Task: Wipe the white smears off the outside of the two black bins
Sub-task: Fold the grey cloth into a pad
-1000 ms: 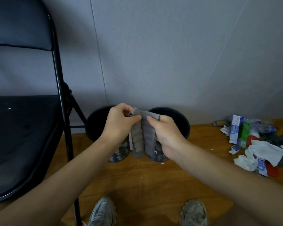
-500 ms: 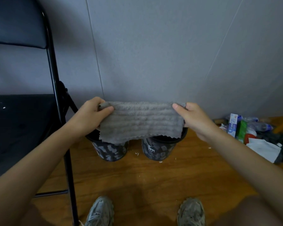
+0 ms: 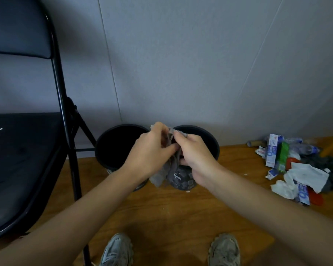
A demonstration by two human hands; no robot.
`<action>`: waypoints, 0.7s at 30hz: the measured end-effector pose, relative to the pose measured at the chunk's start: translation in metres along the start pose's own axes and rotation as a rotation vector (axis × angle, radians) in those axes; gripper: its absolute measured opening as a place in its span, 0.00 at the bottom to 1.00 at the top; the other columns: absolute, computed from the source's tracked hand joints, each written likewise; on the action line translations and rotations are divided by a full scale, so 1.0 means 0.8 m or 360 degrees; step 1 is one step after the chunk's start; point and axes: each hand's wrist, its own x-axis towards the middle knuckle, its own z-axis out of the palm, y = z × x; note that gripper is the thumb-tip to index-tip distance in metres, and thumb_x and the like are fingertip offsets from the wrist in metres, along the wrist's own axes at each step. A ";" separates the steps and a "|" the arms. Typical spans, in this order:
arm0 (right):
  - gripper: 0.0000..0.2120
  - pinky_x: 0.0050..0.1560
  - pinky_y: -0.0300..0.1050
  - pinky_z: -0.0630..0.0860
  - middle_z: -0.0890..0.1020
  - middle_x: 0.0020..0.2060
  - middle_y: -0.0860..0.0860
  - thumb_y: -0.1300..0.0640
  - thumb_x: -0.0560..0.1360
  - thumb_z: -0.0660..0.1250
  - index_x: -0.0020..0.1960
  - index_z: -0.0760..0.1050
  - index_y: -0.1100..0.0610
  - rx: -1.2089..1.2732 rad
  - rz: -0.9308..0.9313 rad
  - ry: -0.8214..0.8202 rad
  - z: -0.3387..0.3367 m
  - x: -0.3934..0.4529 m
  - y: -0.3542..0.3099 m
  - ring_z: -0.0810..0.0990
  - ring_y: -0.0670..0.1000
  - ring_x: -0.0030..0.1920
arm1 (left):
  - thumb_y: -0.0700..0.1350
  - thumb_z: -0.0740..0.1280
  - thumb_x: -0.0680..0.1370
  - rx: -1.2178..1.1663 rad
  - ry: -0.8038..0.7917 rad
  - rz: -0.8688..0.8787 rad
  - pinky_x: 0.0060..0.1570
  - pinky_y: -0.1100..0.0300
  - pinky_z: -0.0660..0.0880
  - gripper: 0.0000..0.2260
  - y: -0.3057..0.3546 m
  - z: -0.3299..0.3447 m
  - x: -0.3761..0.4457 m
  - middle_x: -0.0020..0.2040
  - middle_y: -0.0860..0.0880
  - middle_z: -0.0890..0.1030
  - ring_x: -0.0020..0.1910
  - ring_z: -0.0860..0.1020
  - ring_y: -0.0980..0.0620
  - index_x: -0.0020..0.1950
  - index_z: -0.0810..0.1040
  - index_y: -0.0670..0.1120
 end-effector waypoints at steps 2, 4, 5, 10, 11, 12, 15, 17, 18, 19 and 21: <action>0.11 0.41 0.35 0.79 0.86 0.45 0.48 0.49 0.81 0.62 0.52 0.81 0.51 0.0042 -0.0002 -0.0023 0.000 -0.004 -0.002 0.84 0.43 0.44 | 0.50 0.69 0.75 -0.0007 -0.0146 0.0044 0.47 0.55 0.78 0.15 0.003 -0.003 0.000 0.48 0.53 0.79 0.47 0.78 0.55 0.59 0.72 0.49; 0.09 0.39 0.34 0.79 0.86 0.46 0.49 0.51 0.80 0.65 0.54 0.81 0.52 0.0101 -0.0040 -0.0028 -0.004 -0.007 -0.001 0.84 0.42 0.44 | 0.45 0.68 0.76 -0.0110 -0.0341 0.0068 0.48 0.56 0.79 0.14 0.004 -0.006 0.001 0.49 0.53 0.78 0.48 0.79 0.55 0.61 0.72 0.49; 0.08 0.37 0.34 0.78 0.86 0.46 0.50 0.54 0.80 0.65 0.55 0.81 0.53 0.0101 -0.0068 -0.0003 -0.006 -0.009 -0.001 0.84 0.43 0.44 | 0.41 0.67 0.76 -0.0222 -0.0426 0.0047 0.48 0.56 0.79 0.14 0.004 -0.007 0.002 0.50 0.52 0.79 0.49 0.79 0.54 0.61 0.73 0.49; 0.09 0.53 0.51 0.80 0.86 0.45 0.56 0.62 0.80 0.62 0.50 0.82 0.58 0.0104 -0.0085 0.0136 -0.018 -0.004 -0.009 0.85 0.55 0.48 | 0.30 0.63 0.76 -0.0510 0.0015 -0.0199 0.47 0.54 0.79 0.16 -0.003 -0.020 0.012 0.50 0.45 0.79 0.45 0.79 0.51 0.61 0.75 0.44; 0.09 0.53 0.51 0.80 0.86 0.46 0.56 0.62 0.80 0.62 0.50 0.81 0.59 0.0119 -0.0080 0.0101 -0.022 -0.004 -0.014 0.85 0.55 0.48 | 0.32 0.65 0.76 -0.0491 0.0119 -0.0219 0.48 0.57 0.79 0.18 -0.007 -0.024 0.013 0.52 0.47 0.78 0.47 0.78 0.53 0.63 0.73 0.45; 0.08 0.52 0.50 0.81 0.86 0.46 0.56 0.62 0.80 0.62 0.51 0.81 0.60 0.0155 -0.0077 0.0053 -0.026 -0.004 -0.020 0.85 0.54 0.48 | 0.35 0.67 0.76 -0.0535 0.0131 -0.0257 0.49 0.63 0.77 0.21 -0.010 -0.027 0.013 0.54 0.49 0.77 0.50 0.78 0.55 0.67 0.70 0.46; 0.10 0.46 0.46 0.83 0.85 0.49 0.57 0.61 0.81 0.62 0.56 0.79 0.62 0.0311 -0.0055 -0.0112 -0.039 -0.006 -0.032 0.85 0.54 0.48 | 0.43 0.68 0.77 -0.0886 -0.0215 -0.0437 0.57 0.63 0.74 0.19 -0.012 -0.035 0.011 0.59 0.52 0.80 0.58 0.78 0.55 0.67 0.73 0.46; 0.11 0.47 0.46 0.82 0.85 0.51 0.55 0.59 0.81 0.61 0.59 0.78 0.60 0.0305 -0.0030 -0.0146 -0.046 -0.005 -0.032 0.85 0.53 0.50 | 0.45 0.66 0.78 -0.0960 -0.0402 -0.0451 0.58 0.58 0.75 0.13 -0.011 -0.038 0.007 0.56 0.50 0.83 0.56 0.80 0.52 0.62 0.78 0.44; 0.11 0.47 0.45 0.82 0.85 0.51 0.53 0.57 0.82 0.61 0.60 0.78 0.58 0.0259 -0.0016 -0.0133 -0.049 -0.004 -0.030 0.85 0.51 0.51 | 0.44 0.65 0.79 -0.0967 -0.0420 -0.0444 0.57 0.57 0.77 0.12 -0.010 -0.039 0.005 0.55 0.47 0.83 0.55 0.81 0.50 0.59 0.79 0.42; 0.11 0.45 0.42 0.81 0.85 0.51 0.51 0.54 0.82 0.60 0.59 0.78 0.56 0.0187 -0.0012 -0.0113 -0.052 -0.003 -0.028 0.85 0.49 0.50 | 0.44 0.64 0.79 -0.0958 -0.0393 -0.0452 0.54 0.56 0.78 0.11 -0.010 -0.039 0.004 0.53 0.45 0.83 0.53 0.82 0.47 0.57 0.79 0.40; 0.09 0.38 0.38 0.80 0.86 0.46 0.46 0.51 0.82 0.60 0.55 0.78 0.50 -0.0012 -0.0033 -0.0057 -0.055 -0.002 -0.023 0.85 0.44 0.45 | 0.43 0.64 0.80 -0.0919 -0.0288 -0.0481 0.48 0.57 0.80 0.10 -0.009 -0.037 0.002 0.51 0.41 0.83 0.51 0.82 0.45 0.54 0.79 0.37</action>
